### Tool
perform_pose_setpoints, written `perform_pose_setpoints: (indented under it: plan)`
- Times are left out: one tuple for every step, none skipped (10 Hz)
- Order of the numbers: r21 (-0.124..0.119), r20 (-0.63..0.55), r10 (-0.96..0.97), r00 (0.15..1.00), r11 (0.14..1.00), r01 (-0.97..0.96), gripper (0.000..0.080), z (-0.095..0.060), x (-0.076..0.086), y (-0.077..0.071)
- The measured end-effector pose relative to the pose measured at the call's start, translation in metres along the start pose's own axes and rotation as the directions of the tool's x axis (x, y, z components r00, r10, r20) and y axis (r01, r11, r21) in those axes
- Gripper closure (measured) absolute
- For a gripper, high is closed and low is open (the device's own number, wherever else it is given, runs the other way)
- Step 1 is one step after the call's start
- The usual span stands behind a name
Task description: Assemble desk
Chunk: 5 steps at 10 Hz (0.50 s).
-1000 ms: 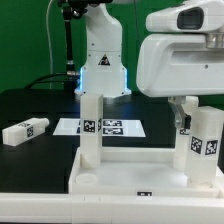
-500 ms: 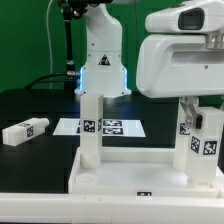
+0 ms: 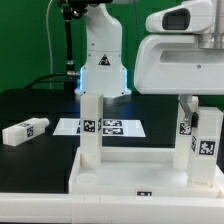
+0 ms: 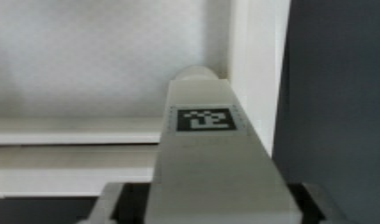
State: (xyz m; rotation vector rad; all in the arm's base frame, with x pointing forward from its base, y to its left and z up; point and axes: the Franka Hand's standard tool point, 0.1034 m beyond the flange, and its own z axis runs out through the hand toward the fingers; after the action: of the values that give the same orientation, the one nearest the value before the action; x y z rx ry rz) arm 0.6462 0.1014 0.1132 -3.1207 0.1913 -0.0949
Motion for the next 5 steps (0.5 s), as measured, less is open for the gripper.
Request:
perform_pose_setpoints:
  plan:
    - [0.004, 0.000, 0.126, 0.992, 0.992, -0.126, 0.0511, 0.0001, 0.0002, 0.0008]
    - [0.014, 0.002, 0.204, 0.979, 0.979, -0.204, 0.0511, 0.0005, 0.0004, 0.0020]
    - [0.019, 0.006, 0.332, 0.943, 0.943, -0.332, 0.0511, 0.0008, 0.0005, 0.0031]
    - [0.018, 0.008, 0.433, 0.901, 0.901, -0.433, 0.0511, 0.0009, 0.0005, 0.0034]
    - [0.017, 0.010, 0.527, 0.850, 0.850, -0.527, 0.0511, 0.0009, 0.0002, 0.0030]
